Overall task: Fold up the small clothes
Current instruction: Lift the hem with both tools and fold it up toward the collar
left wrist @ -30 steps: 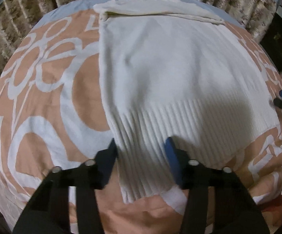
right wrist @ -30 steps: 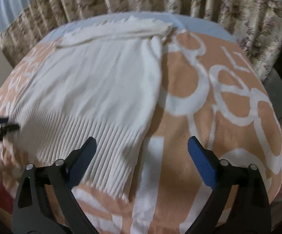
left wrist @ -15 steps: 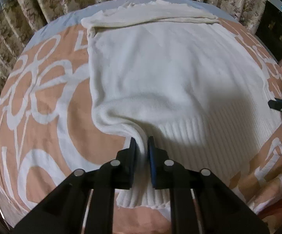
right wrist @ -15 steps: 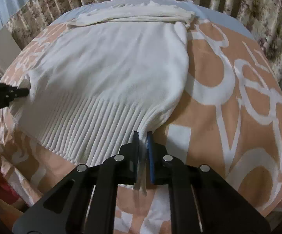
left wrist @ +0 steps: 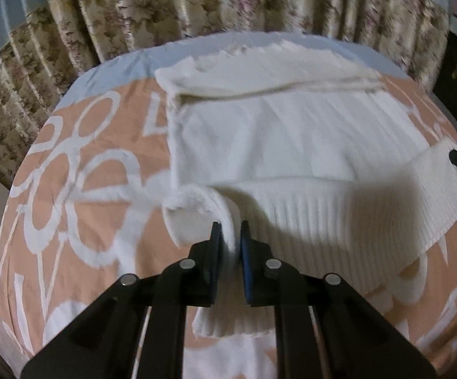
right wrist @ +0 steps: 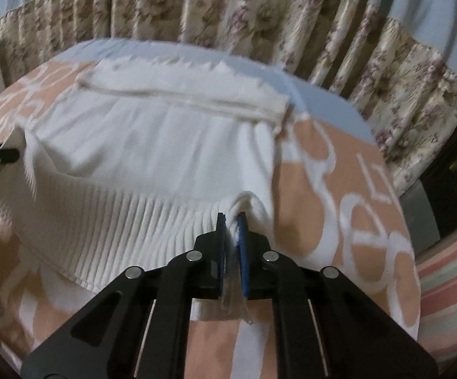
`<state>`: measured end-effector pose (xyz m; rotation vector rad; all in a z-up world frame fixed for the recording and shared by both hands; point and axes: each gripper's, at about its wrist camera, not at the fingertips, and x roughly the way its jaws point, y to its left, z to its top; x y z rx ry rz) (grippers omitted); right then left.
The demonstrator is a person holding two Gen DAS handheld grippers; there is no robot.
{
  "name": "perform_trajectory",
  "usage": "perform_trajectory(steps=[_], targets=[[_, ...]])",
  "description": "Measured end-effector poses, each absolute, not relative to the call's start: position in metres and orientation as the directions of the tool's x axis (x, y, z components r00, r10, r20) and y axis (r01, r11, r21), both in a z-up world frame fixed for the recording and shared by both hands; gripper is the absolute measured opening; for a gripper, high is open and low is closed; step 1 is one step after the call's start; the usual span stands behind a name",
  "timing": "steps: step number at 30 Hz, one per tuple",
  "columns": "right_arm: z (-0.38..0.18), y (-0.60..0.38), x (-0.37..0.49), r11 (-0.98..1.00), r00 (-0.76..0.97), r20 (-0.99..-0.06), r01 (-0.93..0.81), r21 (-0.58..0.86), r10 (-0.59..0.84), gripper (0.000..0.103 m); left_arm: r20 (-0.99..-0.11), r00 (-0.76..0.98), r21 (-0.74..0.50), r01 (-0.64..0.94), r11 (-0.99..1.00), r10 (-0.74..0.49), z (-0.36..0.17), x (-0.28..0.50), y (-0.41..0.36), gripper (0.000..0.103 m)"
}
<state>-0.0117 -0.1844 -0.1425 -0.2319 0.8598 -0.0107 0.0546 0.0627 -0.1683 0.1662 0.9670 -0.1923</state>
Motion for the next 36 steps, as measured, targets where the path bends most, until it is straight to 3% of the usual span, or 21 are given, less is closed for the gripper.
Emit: perform_trajectory(steps=[8, 17, 31, 34, 36], targets=[[-0.126, -0.188, 0.034, 0.971, 0.708, -0.697, -0.07, -0.227, -0.112, 0.008, -0.771, 0.634, 0.096, 0.218, 0.971, -0.066, -0.144, 0.099, 0.064, 0.012], [-0.119, -0.206, 0.102, 0.985, 0.718, -0.695, -0.077, -0.152, -0.051, 0.008, -0.739, 0.673, 0.154, 0.234, 0.96, -0.045, -0.131, 0.163, 0.059, 0.012], [-0.157, -0.24, 0.223, 0.989, 0.648, -0.759, -0.063, -0.134, -0.062, 0.008, -0.772, 0.634, 0.161, 0.27, 0.949, -0.049, -0.156, 0.286, 0.04, 0.013], [-0.172, -0.241, 0.229, 0.987, 0.629, -0.775, -0.071, -0.141, -0.066, 0.011, -0.807, 0.589, 0.15, 0.265, 0.952, -0.036, -0.177, 0.298, 0.045, 0.018], [-0.174, -0.244, 0.228, 0.988, 0.637, -0.769, -0.083, -0.128, -0.046, 0.019, -0.803, 0.595, 0.155, 0.268, 0.951, -0.036, -0.179, 0.296, 0.047, 0.024]])
